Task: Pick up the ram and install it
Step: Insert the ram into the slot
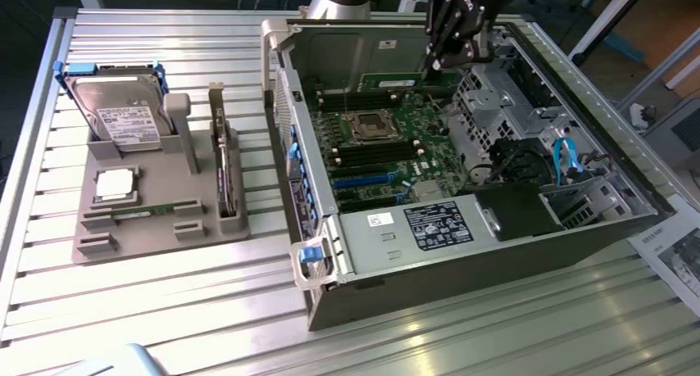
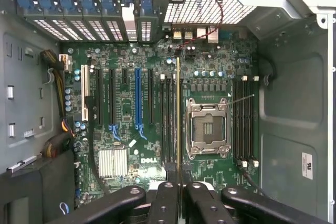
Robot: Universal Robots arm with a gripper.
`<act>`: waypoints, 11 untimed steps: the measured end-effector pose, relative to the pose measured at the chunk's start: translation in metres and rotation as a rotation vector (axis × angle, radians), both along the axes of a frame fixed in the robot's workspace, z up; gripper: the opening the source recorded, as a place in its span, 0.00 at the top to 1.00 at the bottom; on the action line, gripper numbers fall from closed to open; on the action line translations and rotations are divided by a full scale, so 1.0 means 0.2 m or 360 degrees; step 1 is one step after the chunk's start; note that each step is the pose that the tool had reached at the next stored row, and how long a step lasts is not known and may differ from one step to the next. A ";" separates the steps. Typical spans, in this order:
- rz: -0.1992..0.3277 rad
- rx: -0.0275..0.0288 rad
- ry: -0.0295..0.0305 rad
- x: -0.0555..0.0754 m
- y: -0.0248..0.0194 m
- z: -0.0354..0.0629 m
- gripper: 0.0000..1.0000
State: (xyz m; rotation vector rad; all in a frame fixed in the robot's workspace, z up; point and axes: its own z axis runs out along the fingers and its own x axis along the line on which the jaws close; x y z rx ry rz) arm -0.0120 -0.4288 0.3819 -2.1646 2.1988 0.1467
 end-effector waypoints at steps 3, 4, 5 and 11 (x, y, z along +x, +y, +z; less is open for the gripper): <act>0.0000 0.00000 -0.00010 0.00 0.000 -0.026 0.88; 0.0000 0.00000 -0.00011 0.00 0.000 -0.036 0.88; 0.0000 0.00001 -0.00013 0.00 0.000 -0.045 0.88; 0.0000 0.00000 -0.00027 0.00 0.000 -0.108 0.88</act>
